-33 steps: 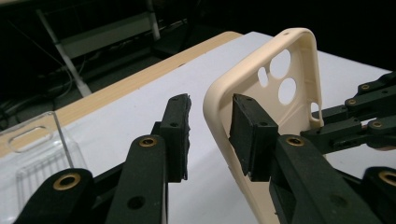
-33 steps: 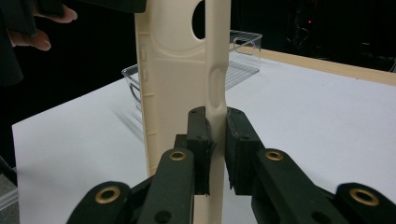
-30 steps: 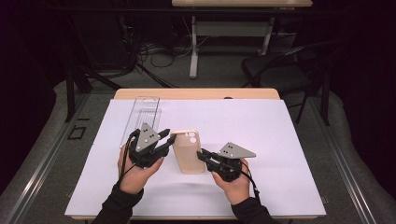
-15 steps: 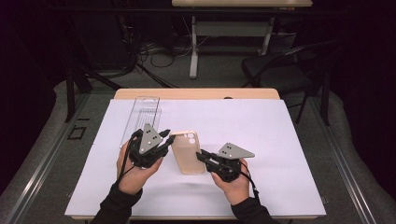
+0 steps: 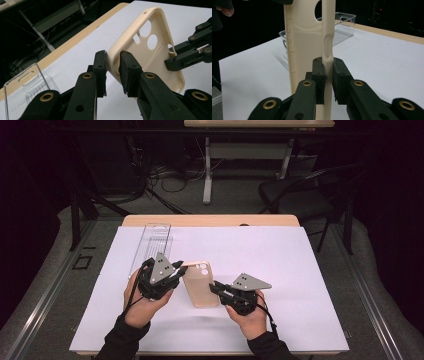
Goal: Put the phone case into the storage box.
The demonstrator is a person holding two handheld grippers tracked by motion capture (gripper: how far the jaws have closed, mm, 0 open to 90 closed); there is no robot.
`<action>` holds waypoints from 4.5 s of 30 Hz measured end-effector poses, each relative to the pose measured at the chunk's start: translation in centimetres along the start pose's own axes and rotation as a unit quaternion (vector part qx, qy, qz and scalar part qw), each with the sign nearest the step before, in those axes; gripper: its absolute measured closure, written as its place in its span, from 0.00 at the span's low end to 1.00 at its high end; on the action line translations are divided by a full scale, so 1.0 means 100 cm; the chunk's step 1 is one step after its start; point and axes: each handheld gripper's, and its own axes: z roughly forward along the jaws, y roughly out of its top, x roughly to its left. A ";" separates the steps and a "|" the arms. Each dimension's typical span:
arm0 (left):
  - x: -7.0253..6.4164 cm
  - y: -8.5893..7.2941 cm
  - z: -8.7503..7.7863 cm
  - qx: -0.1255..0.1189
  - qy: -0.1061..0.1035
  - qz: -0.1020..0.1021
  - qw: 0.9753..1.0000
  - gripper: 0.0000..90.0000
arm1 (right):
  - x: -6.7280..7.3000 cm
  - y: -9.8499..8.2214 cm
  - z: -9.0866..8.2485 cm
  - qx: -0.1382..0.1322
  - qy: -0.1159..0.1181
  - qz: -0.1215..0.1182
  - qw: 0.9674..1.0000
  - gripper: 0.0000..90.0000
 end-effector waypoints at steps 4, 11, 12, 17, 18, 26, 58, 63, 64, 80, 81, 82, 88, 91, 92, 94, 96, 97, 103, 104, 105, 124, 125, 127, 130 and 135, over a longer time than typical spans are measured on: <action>0.001 0.000 0.001 0.003 0.001 0.004 1.000 0.84 | 0.001 0.000 0.000 0.001 0.003 -0.002 1.000 0.91; 0.003 -0.001 0.001 0.006 -0.003 0.004 1.000 0.85 | 0.002 0.000 0.001 0.004 0.003 -0.007 1.000 0.91; 0.003 -0.001 0.001 0.007 -0.005 0.003 1.000 0.86 | 0.002 0.000 0.001 0.004 0.002 -0.006 1.000 0.91; 0.003 -0.001 0.001 0.007 -0.005 0.002 1.000 0.87 | 0.002 0.000 0.001 0.005 0.002 -0.006 1.000 0.91; 0.004 -0.001 0.001 0.007 -0.006 0.001 1.000 0.87 | 0.001 0.000 0.001 0.005 0.002 -0.006 1.000 0.91; 0.004 0.000 -0.001 0.010 -0.008 0.002 1.000 0.88 | 0.001 0.000 0.002 0.004 0.003 -0.006 1.000 0.91; 0.006 0.000 -0.004 0.009 -0.007 -0.018 1.000 0.89 | 0.001 -0.001 0.003 0.003 0.017 0.007 1.000 0.81; 0.007 0.000 -0.002 0.012 -0.009 -0.020 1.000 0.89 | 0.002 -0.001 0.004 0.001 0.026 0.008 1.000 0.75; 0.007 -0.001 -0.002 0.013 -0.010 -0.020 1.000 0.89 | 0.003 -0.001 0.005 -0.001 0.026 0.008 1.000 0.74; 0.014 -0.004 -0.002 0.010 -0.004 -0.031 0.999 0.88 | -0.001 0.005 0.003 -0.006 0.013 -0.006 1.000 0.55; 0.014 -0.005 -0.002 0.008 -0.003 -0.030 1.000 0.88 | -0.001 0.005 0.003 -0.006 0.013 -0.006 1.000 0.55; 0.015 -0.005 -0.002 0.005 -0.002 -0.027 1.000 0.88 | -0.002 0.007 0.001 -0.001 0.010 -0.005 1.000 0.54; 0.018 -0.007 0.000 0.001 0.001 -0.024 1.000 0.88 | -0.008 0.012 0.000 0.004 0.015 -0.001 1.000 0.52; 0.020 -0.009 0.001 -0.004 0.002 -0.024 1.000 0.88 | -0.013 0.013 -0.001 0.005 0.017 0.007 1.000 0.51; 0.021 -0.010 0.002 -0.005 0.001 -0.024 1.000 0.88 | -0.016 0.013 0.000 0.007 0.017 0.009 1.000 0.49; 0.022 -0.011 0.002 -0.006 0.001 -0.023 1.000 0.88 | -0.017 0.013 0.000 0.009 0.015 0.011 1.000 0.48; 0.023 -0.011 0.003 -0.007 0.002 -0.022 1.000 0.88 | -0.019 0.013 0.000 0.011 0.009 0.010 1.000 0.48; 0.024 -0.011 0.003 -0.007 0.002 -0.021 1.000 0.88 | -0.020 0.014 0.000 0.013 0.010 0.011 1.000 0.47; 0.027 -0.013 0.004 -0.014 0.001 -0.016 1.000 0.88 | -0.022 0.015 -0.001 0.020 -0.013 0.011 1.000 0.34; 0.027 -0.013 0.004 -0.017 0.002 -0.014 1.000 0.88 | -0.023 0.015 -0.002 0.027 -0.020 0.007 0.999 0.31; 0.027 -0.013 0.004 -0.017 0.002 -0.014 1.000 0.88 | -0.023 0.015 -0.002 0.027 -0.020 0.007 0.999 0.31; 0.029 -0.020 0.003 -0.053 0.008 -0.009 0.999 0.88 | -0.023 0.013 -0.001 0.041 -0.047 0.012 0.998 0.01; 0.029 -0.020 0.003 -0.057 0.010 -0.009 0.998 0.88 | -0.023 0.013 -0.001 0.041 -0.047 0.012 0.998 0.01; 0.030 -0.021 0.003 -0.061 0.011 -0.007 0.998 0.88 | -0.023 0.013 -0.001 0.042 -0.044 0.009 0.998 0.00; 0.030 -0.021 0.003 -0.063 0.015 -0.002 0.998 0.88 | -0.024 0.013 -0.001 0.042 -0.047 0.012 0.998 0.00; 0.028 -0.021 0.006 -0.070 0.023 0.016 0.997 0.88 | -0.027 0.014 -0.003 0.038 -0.052 0.020 0.998 0.00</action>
